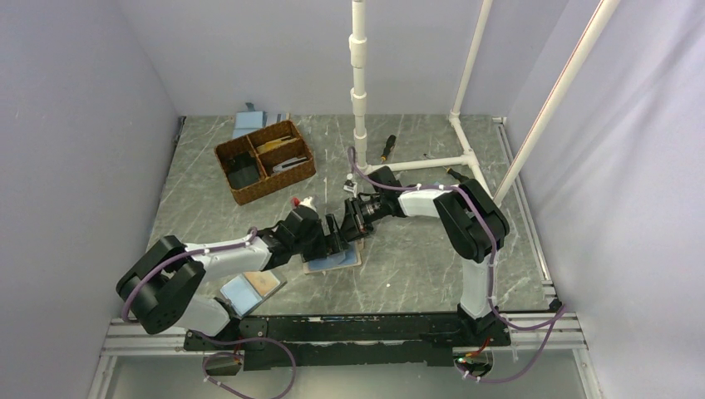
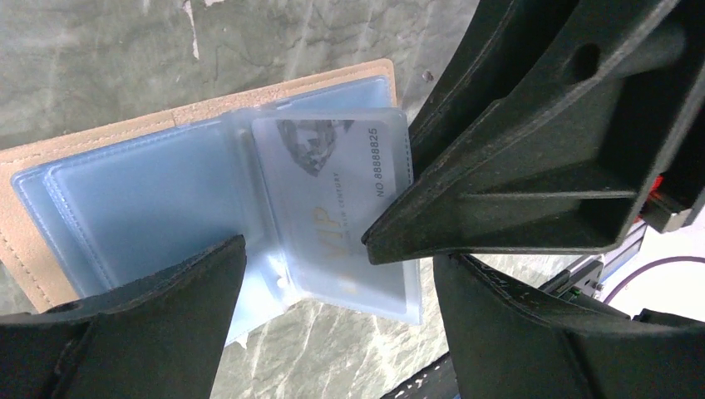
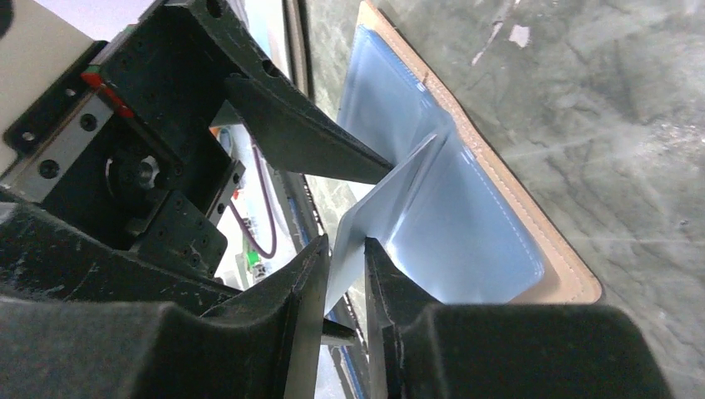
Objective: Take the credit cards out of the card holder
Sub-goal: Pick up the card holder from the center of the board.
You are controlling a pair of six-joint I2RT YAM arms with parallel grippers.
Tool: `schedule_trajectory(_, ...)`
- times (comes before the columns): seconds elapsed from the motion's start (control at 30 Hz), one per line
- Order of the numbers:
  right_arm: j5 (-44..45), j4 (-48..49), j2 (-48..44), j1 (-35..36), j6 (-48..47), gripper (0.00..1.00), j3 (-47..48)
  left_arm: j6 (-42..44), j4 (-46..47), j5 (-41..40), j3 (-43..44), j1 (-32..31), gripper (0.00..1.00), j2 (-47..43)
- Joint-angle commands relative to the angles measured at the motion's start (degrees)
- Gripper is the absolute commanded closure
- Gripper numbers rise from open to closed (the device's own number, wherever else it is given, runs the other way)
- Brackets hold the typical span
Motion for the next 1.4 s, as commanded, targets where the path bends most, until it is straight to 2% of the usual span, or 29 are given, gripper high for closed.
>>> schedule_trajectory(0.0,-3.8,4.7,-2.9,0.4,2.9,0.74,0.9,-0.2,-3.9,-2.5,0.9,0.2,0.11,-2.3)
schedule_trajectory(0.2,-4.6,6.4,-2.6,0.6,4.2,0.73,0.6,-0.4,-8.7,-5.3,1.1,0.1,0.14,-4.3)
schedule_trajectory(0.4,-4.9,6.4,-2.2,0.7,4.2,0.72,0.8,0.0,-13.2,-8.0,1.7,0.1,0.39,-5.4)
schedule_trajectory(0.6,-4.7,5.7,-1.8,0.8,3.4,0.72,1.1,0.6,-15.7,-9.2,2.7,0.1,0.59,-5.6)
schedule_trajectory(0.73,-4.2,3.9,-2.4,0.8,0.7,0.72,2.0,0.7,-17.7,-10.4,2.7,0.1,0.60,-7.2)
schedule_trajectory(0.87,-2.5,-2.9,-4.3,0.8,-7.2,0.73,4.0,1.0,-17.7,-10.7,1.7,0.2,0.57,-9.1)
schedule_trajectory(0.97,-2.1,-6.6,-5.6,0.8,-13.5,0.74,5.4,1.0,-14.4,-8.9,0.0,0.5,0.57,-10.3)
schedule_trajectory(1.07,-3.1,-10.4,-5.5,0.8,-18.7,0.74,7.0,0.8,-9.5,-6.1,-2.3,1.6,0.61,-10.7)
schedule_trajectory(1.2,-4.7,-12.8,-4.1,0.8,-20.7,0.75,8.0,0.4,-4.9,-3.7,-4.4,3.4,0.77,-9.4)
schedule_trajectory(1.3,-4.6,-14.2,-3.5,0.8,-21.6,0.75,8.5,0.2,-2.3,-1.8,-5.5,4.5,1.00,-8.1)
schedule_trajectory(1.37,-4.8,-15.3,-3.1,0.8,-22.4,0.74,8.8,0.4,-0.4,-1.2,-6.6,4.6,1.00,-8.5)
